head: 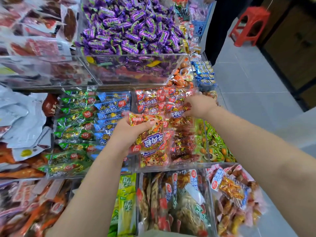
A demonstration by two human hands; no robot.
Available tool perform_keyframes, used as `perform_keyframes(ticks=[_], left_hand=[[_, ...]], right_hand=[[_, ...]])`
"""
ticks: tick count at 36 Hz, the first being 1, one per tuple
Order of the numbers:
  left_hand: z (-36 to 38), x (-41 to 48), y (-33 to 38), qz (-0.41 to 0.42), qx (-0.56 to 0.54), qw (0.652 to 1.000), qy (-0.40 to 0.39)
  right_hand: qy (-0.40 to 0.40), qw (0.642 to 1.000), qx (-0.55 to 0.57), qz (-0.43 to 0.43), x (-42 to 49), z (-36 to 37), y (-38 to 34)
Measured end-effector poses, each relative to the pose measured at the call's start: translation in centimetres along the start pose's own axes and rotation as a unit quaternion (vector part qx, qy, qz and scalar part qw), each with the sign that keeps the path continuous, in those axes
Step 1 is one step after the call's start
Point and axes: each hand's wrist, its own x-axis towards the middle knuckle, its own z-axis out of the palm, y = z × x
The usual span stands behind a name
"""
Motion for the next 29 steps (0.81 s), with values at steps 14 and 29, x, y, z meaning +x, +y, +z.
perform_keyframes(ticks=[14,29], left_hand=[[0.1,0.3,0.3,-0.054,-0.103,0.993,0.023],[1.7,-0.3,0.7,0.064,-0.283,0.957,0.006]], right_hand=[[0.003,0.996,0.054,-0.077,-2.6,4.4,-3.3],[-0.078,0.583,0.800,0.116,-7.8,2.3,-6.2]])
